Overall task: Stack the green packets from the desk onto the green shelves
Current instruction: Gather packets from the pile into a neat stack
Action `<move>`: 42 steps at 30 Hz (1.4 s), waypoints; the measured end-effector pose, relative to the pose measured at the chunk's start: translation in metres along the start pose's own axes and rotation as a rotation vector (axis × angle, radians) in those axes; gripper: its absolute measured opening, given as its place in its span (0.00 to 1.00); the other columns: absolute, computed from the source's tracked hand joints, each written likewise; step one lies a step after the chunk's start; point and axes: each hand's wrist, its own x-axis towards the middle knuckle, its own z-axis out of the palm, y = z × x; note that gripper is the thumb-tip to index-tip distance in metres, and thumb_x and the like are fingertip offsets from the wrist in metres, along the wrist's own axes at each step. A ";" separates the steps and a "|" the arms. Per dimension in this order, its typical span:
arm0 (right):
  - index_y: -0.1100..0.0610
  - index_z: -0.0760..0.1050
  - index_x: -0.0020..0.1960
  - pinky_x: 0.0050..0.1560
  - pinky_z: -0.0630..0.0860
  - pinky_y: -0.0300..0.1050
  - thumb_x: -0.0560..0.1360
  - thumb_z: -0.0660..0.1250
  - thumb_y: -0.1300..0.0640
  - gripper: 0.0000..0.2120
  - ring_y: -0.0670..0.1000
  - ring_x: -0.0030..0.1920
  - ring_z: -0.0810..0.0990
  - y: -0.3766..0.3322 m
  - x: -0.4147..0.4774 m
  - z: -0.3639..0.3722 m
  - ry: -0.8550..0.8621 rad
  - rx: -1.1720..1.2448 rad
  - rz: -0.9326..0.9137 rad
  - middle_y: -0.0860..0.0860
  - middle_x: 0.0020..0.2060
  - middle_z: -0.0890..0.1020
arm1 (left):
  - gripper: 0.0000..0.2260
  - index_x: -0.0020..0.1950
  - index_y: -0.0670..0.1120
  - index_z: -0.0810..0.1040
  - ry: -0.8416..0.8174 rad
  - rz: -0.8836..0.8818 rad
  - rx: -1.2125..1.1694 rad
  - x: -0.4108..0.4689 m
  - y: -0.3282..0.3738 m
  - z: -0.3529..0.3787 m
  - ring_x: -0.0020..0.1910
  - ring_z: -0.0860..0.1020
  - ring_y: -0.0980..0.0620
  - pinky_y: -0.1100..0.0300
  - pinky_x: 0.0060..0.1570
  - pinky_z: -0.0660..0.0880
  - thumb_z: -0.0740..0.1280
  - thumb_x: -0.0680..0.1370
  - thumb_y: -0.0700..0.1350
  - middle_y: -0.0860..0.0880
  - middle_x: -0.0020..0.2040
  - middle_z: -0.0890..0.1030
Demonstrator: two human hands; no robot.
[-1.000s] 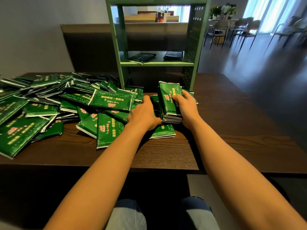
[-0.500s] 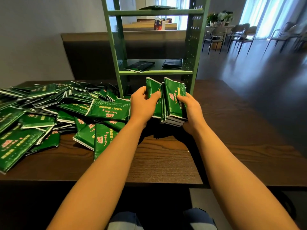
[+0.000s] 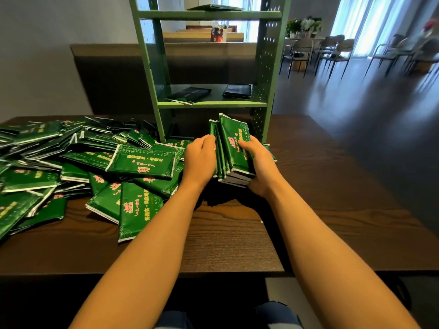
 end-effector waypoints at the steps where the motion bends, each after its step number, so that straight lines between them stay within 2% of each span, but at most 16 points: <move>1: 0.56 0.79 0.61 0.61 0.78 0.61 0.80 0.64 0.58 0.12 0.60 0.53 0.84 -0.001 0.002 -0.003 0.026 0.019 -0.003 0.58 0.53 0.86 | 0.16 0.38 0.41 0.75 -0.003 -0.011 0.013 0.001 -0.002 0.000 0.36 0.72 0.49 0.54 0.40 0.68 0.58 0.82 0.45 0.44 0.34 0.75; 2: 0.56 0.80 0.63 0.59 0.79 0.63 0.78 0.67 0.56 0.15 0.62 0.54 0.84 -0.002 0.004 -0.008 0.075 0.046 -0.001 0.61 0.56 0.85 | 0.15 0.45 0.42 0.80 -0.004 -0.017 0.037 0.002 -0.003 0.001 0.38 0.75 0.50 0.57 0.40 0.71 0.57 0.82 0.45 0.48 0.37 0.78; 4: 0.57 0.78 0.67 0.54 0.83 0.62 0.75 0.68 0.54 0.22 0.63 0.52 0.85 -0.005 0.009 -0.020 0.238 0.120 0.030 0.63 0.59 0.84 | 0.12 0.60 0.44 0.80 0.003 -0.025 0.113 0.001 -0.006 0.001 0.34 0.75 0.58 0.68 0.33 0.71 0.58 0.83 0.42 0.53 0.40 0.78; 7: 0.59 0.73 0.71 0.42 0.83 0.51 0.79 0.66 0.57 0.21 0.57 0.44 0.86 -0.006 0.012 -0.037 0.428 0.065 0.032 0.59 0.52 0.85 | 0.12 0.64 0.43 0.76 -0.015 -0.041 0.258 0.001 -0.018 0.000 0.33 0.72 0.61 0.74 0.29 0.68 0.62 0.81 0.40 0.54 0.38 0.75; 10: 0.57 0.70 0.73 0.44 0.83 0.50 0.81 0.65 0.59 0.21 0.54 0.45 0.85 -0.001 0.014 -0.041 0.438 -0.038 0.006 0.56 0.53 0.84 | 0.16 0.67 0.47 0.74 -0.038 -0.042 0.450 0.003 -0.029 0.003 0.45 0.77 0.51 0.61 0.41 0.71 0.65 0.79 0.45 0.47 0.50 0.78; 13: 0.55 0.67 0.74 0.55 0.83 0.56 0.81 0.66 0.59 0.23 0.56 0.54 0.85 0.003 0.015 -0.039 0.407 -0.106 -0.020 0.57 0.59 0.82 | 0.20 0.72 0.51 0.69 -0.113 -0.059 0.801 0.001 -0.029 0.009 0.64 0.70 0.43 0.55 0.49 0.66 0.64 0.80 0.52 0.45 0.65 0.72; 16: 0.55 0.65 0.76 0.60 0.81 0.57 0.80 0.67 0.59 0.25 0.55 0.58 0.83 0.006 0.015 -0.038 0.398 -0.173 -0.052 0.55 0.61 0.81 | 0.20 0.72 0.48 0.68 -0.188 -0.081 0.992 -0.003 -0.027 0.014 0.69 0.64 0.42 0.50 0.57 0.67 0.60 0.82 0.55 0.44 0.70 0.69; 19: 0.54 0.65 0.76 0.56 0.81 0.51 0.80 0.67 0.59 0.26 0.53 0.58 0.82 0.007 0.016 -0.037 0.367 -0.249 -0.063 0.53 0.61 0.80 | 0.22 0.71 0.48 0.70 -0.266 -0.102 1.083 -0.006 -0.028 0.014 0.71 0.59 0.41 0.46 0.67 0.62 0.56 0.82 0.59 0.44 0.73 0.66; 22: 0.54 0.64 0.76 0.51 0.79 0.46 0.81 0.66 0.58 0.25 0.50 0.56 0.82 0.008 0.016 -0.036 0.309 -0.318 -0.052 0.52 0.60 0.81 | 0.21 0.72 0.50 0.69 -0.309 -0.052 1.138 -0.012 -0.026 0.011 0.71 0.60 0.41 0.46 0.68 0.60 0.56 0.83 0.58 0.46 0.73 0.67; 26: 0.55 0.62 0.77 0.45 0.77 0.41 0.82 0.65 0.58 0.25 0.48 0.52 0.82 0.008 0.017 -0.037 0.273 -0.339 -0.032 0.51 0.57 0.80 | 0.22 0.76 0.53 0.63 -0.321 0.006 0.931 -0.014 -0.024 0.010 0.70 0.67 0.42 0.46 0.66 0.62 0.61 0.81 0.49 0.47 0.69 0.73; 28: 0.56 0.63 0.76 0.41 0.77 0.38 0.82 0.65 0.58 0.24 0.46 0.50 0.82 0.007 0.017 -0.037 0.266 -0.339 -0.035 0.49 0.55 0.80 | 0.24 0.75 0.52 0.66 -0.283 0.020 0.658 -0.013 -0.023 0.012 0.67 0.72 0.43 0.47 0.65 0.68 0.64 0.79 0.41 0.47 0.69 0.74; 31: 0.56 0.63 0.77 0.40 0.77 0.39 0.82 0.65 0.58 0.24 0.46 0.50 0.82 0.007 0.017 -0.038 0.261 -0.326 -0.029 0.51 0.56 0.81 | 0.25 0.72 0.51 0.70 -0.184 -0.015 0.309 -0.014 -0.020 0.016 0.60 0.77 0.45 0.51 0.56 0.77 0.63 0.78 0.32 0.46 0.67 0.75; 35: 0.55 0.64 0.77 0.40 0.77 0.40 0.82 0.65 0.58 0.25 0.47 0.49 0.83 0.006 0.018 -0.039 0.283 -0.290 -0.024 0.49 0.55 0.80 | 0.26 0.69 0.50 0.72 -0.046 0.021 0.263 -0.010 -0.020 0.018 0.56 0.77 0.47 0.52 0.53 0.77 0.64 0.75 0.30 0.47 0.64 0.74; 36: 0.55 0.64 0.76 0.40 0.77 0.40 0.82 0.66 0.58 0.24 0.46 0.49 0.83 0.006 0.017 -0.038 0.287 -0.288 -0.027 0.49 0.54 0.80 | 0.25 0.69 0.49 0.73 -0.002 0.060 0.266 -0.009 -0.019 0.016 0.57 0.76 0.48 0.55 0.54 0.76 0.64 0.75 0.29 0.47 0.64 0.73; 39: 0.55 0.64 0.76 0.42 0.77 0.41 0.82 0.66 0.58 0.24 0.46 0.49 0.82 0.008 0.018 -0.039 0.279 -0.305 -0.035 0.48 0.54 0.80 | 0.21 0.65 0.45 0.75 0.144 0.209 0.292 -0.008 -0.010 0.005 0.58 0.72 0.54 0.77 0.49 0.68 0.63 0.75 0.28 0.48 0.64 0.72; 42: 0.55 0.64 0.76 0.42 0.76 0.39 0.82 0.66 0.58 0.24 0.44 0.49 0.81 0.007 0.017 -0.038 0.281 -0.308 -0.052 0.47 0.54 0.80 | 0.19 0.62 0.44 0.76 0.229 0.279 0.314 -0.007 -0.006 -0.004 0.56 0.72 0.55 0.82 0.46 0.64 0.62 0.75 0.28 0.48 0.62 0.72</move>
